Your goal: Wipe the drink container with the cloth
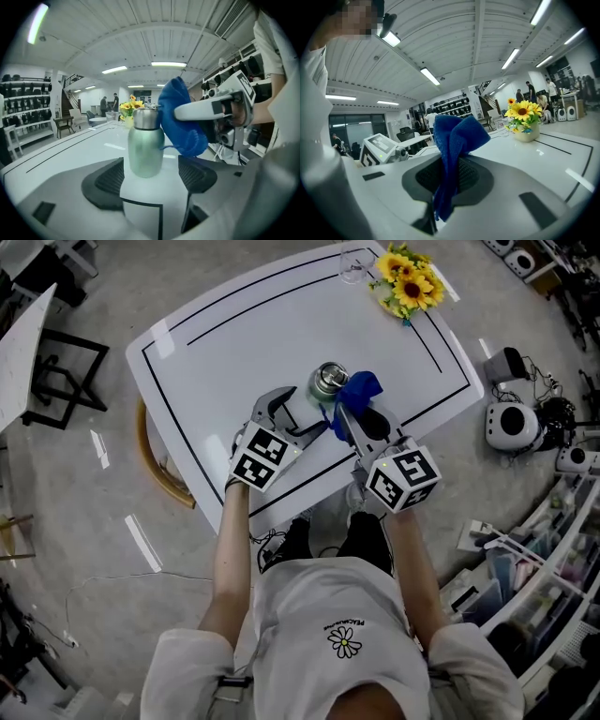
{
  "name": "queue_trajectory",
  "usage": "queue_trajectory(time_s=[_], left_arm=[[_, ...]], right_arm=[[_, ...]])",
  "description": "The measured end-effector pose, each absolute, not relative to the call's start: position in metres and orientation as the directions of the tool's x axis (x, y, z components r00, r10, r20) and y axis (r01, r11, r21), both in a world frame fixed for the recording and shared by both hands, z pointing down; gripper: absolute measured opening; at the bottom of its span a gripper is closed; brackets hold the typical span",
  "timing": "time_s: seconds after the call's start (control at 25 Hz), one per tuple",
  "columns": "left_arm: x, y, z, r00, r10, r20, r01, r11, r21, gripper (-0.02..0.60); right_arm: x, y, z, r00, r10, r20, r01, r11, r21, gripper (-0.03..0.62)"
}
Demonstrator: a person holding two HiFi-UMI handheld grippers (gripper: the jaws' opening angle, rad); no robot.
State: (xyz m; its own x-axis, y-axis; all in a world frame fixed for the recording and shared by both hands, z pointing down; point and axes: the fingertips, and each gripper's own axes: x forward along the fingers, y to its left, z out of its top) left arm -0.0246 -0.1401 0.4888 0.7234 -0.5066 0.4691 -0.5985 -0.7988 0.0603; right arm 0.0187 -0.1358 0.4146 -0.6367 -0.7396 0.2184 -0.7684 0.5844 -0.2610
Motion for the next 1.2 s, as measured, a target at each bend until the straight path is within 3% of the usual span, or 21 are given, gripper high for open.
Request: queue_trajectory(time_s=[0.72,1.2], left_arm=[[-0.005,-0.122,0.496,0.748,-0.418,0.516,-0.537,-0.838,0.099,0.351],[-0.018,-0.123,0.481,0.736,-0.487,0.471,-0.588,-0.804,0.088,0.35]], right_arm=[[0.005,-0.126,0.41,-0.658,-0.726,0.201,-0.748,0.599,-0.284,0.041],[0.023,-0.123,0.389,-0.63,-0.76,0.16,-0.766,0.574,-0.289,0.041]])
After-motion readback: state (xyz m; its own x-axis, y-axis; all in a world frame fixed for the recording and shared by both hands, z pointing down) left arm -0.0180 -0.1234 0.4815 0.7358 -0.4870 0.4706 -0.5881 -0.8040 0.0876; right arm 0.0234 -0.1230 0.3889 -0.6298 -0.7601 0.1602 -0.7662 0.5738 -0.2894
